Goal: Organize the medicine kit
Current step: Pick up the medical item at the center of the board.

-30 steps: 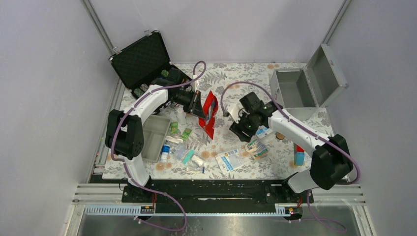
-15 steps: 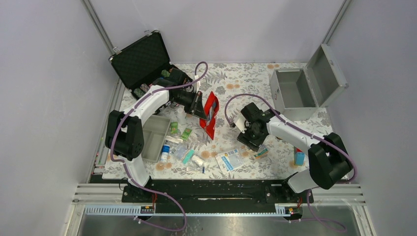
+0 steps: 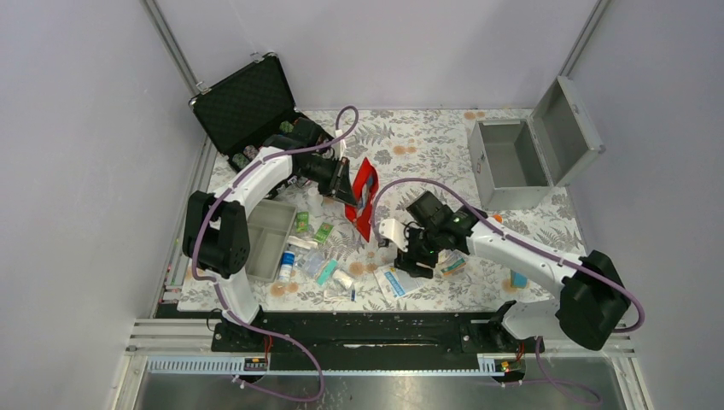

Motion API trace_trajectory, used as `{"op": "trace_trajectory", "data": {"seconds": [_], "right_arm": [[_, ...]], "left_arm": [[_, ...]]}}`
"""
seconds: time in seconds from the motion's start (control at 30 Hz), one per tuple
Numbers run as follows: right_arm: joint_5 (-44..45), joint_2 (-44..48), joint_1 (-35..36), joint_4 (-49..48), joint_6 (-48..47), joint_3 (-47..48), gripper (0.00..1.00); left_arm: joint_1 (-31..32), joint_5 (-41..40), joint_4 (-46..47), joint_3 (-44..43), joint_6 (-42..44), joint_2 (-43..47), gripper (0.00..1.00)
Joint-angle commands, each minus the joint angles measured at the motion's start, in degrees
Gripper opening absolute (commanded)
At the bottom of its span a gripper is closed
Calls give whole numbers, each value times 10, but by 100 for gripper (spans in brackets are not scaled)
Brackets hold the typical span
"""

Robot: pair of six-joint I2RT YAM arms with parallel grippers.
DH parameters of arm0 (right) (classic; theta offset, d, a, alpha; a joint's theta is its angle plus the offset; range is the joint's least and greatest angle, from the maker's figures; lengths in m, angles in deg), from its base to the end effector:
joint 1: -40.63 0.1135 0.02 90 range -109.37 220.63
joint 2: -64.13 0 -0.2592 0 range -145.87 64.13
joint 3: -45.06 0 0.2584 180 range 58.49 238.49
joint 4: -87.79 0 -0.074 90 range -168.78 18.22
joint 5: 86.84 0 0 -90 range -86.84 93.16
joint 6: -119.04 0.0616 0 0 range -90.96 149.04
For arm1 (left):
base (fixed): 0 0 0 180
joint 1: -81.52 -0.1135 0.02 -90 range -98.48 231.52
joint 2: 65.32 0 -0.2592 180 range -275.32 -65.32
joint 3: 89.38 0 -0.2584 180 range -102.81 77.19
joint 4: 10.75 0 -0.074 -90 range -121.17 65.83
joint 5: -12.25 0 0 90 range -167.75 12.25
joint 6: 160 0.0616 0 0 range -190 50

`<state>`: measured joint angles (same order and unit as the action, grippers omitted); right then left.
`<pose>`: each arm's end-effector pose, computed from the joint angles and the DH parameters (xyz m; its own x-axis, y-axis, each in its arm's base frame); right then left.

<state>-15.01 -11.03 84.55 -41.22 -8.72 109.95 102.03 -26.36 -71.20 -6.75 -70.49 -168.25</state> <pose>0.1823 0.2022 0.2018 -0.0296 -0.8362 -0.5476 -0.9932 0.0864 -0.0783 0.3399 -0.1785 0.2384 -0.8601 0.3160 -0.4005 0.5089 0.4759 -0.7174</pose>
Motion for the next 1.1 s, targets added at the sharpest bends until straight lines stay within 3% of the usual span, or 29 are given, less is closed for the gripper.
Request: {"op": "trace_trajectory", "data": {"seconds": [0.0,0.23,0.4,0.67,0.83,0.97,1.07], "right_arm": [[-58,-28,41,-45,-13,41,69],[-12,-135,133,-99,59,162,63],[-49,-218,137,-170,223,237,60],[-48,-354,138,-216,368,339,59],[-66,-370,137,-204,367,348,57],[-75,-314,138,-189,264,282,55],[-22,-266,138,-162,187,233,56]], "left_arm": [[-15,10,-6,-55,-11,-12,0],[-40,4,-56,-164,-2,-25,0],[-78,-45,-54,-217,-26,-2,0],[-183,-69,24,-188,-131,74,0],[-205,-38,27,-157,-131,120,0],[-204,-23,33,-129,-129,147,0],[-204,-16,49,-105,-136,162,0]]}}
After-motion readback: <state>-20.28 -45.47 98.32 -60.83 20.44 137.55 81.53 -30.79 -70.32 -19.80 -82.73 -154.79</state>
